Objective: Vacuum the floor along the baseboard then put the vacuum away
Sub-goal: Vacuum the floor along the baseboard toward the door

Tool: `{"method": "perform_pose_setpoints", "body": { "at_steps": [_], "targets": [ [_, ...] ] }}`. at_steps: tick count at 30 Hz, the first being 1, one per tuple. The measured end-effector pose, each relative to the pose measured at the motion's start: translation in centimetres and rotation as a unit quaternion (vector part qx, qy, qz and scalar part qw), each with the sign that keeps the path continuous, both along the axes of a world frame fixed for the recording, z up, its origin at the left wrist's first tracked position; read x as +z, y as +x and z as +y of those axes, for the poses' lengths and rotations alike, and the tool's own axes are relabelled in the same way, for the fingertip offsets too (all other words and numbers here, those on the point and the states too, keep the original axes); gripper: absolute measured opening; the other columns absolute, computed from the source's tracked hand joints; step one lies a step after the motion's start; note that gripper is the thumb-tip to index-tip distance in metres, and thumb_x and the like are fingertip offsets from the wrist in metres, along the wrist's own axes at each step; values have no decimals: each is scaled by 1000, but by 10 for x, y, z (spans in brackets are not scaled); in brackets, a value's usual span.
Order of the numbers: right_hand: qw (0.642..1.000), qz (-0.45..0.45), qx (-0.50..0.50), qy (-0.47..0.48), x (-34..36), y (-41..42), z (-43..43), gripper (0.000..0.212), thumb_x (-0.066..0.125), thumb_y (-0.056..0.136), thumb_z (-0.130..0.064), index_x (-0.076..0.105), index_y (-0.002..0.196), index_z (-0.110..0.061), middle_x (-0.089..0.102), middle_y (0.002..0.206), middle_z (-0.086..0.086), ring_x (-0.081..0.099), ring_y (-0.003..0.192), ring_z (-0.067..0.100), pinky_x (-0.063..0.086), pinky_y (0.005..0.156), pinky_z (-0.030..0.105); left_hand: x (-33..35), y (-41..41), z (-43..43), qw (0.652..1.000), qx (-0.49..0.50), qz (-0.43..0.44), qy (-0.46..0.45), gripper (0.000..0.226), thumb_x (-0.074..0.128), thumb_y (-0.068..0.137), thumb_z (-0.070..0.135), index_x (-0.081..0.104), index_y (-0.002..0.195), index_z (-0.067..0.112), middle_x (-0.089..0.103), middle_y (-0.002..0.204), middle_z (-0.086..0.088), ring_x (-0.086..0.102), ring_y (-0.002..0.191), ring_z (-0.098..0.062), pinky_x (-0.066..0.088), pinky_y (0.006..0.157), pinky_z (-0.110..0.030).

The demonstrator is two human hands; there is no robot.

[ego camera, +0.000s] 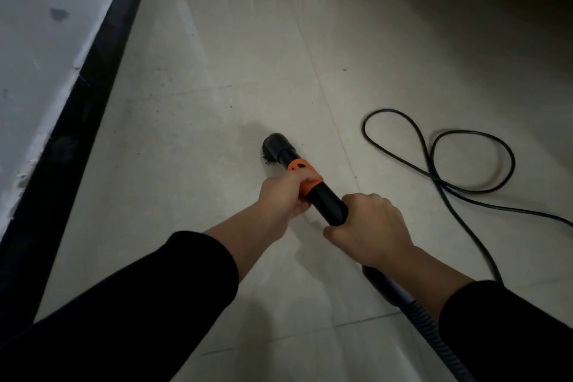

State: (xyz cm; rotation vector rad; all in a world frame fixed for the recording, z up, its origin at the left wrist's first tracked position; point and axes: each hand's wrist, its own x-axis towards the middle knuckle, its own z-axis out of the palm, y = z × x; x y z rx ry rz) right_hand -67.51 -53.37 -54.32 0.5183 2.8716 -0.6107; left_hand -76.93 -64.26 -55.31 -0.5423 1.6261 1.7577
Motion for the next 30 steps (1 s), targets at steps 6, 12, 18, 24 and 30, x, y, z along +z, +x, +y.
{"method": "perform_pose_setpoints", "body": {
  "at_steps": [6, 12, 18, 24, 30],
  "targets": [
    [999, -12, -34, 37, -3, 1, 17, 20, 61, 72, -38, 47, 69, -23, 55, 66, -4, 57, 65, 19, 48, 62, 28, -9, -3, 20, 999, -40, 15, 29, 36, 74, 78, 18, 61, 108, 5, 68, 101, -12, 69, 87, -20, 55, 64, -23],
    [997, -50, -20, 53, 11, 1, 16, 21, 59, 78, -39, 49, 82, -21, 52, 71, -4, 55, 69, 18, 40, 60, 28, 0, -8, 20, 997, -77, 3, 20, 21, 74, 80, 18, 61, 93, 8, 68, 93, -10, 67, 84, -17, 55, 60, -21],
    [992, -91, 25, 78, 28, -24, -9, 31, 59, 87, -45, 43, 93, -19, 49, 84, -2, 51, 77, 19, 39, 66, 29, 7, -32, -4, 997, -76, 7, 20, 37, 77, 78, 18, 60, 107, 4, 68, 93, -10, 68, 80, -16, 56, 55, -20],
    [989, -109, 35, 91, 33, -51, -30, 31, 57, 92, -42, 44, 102, -16, 56, 97, 4, 48, 78, 19, 38, 67, 30, 2, -56, -23, 998, -49, 5, 42, 33, 79, 76, 15, 63, 102, 4, 69, 95, -14, 69, 81, -19, 55, 61, -22],
    [983, -138, 28, 118, 40, -101, -48, 33, 56, 92, -42, 47, 110, -16, 53, 94, 1, 50, 80, 20, 38, 68, 30, -4, -91, -36, 999, 17, -7, 44, 35, 81, 72, 17, 65, 99, 2, 71, 87, -13, 69, 75, -18, 57, 84, -32]
  ]
}}
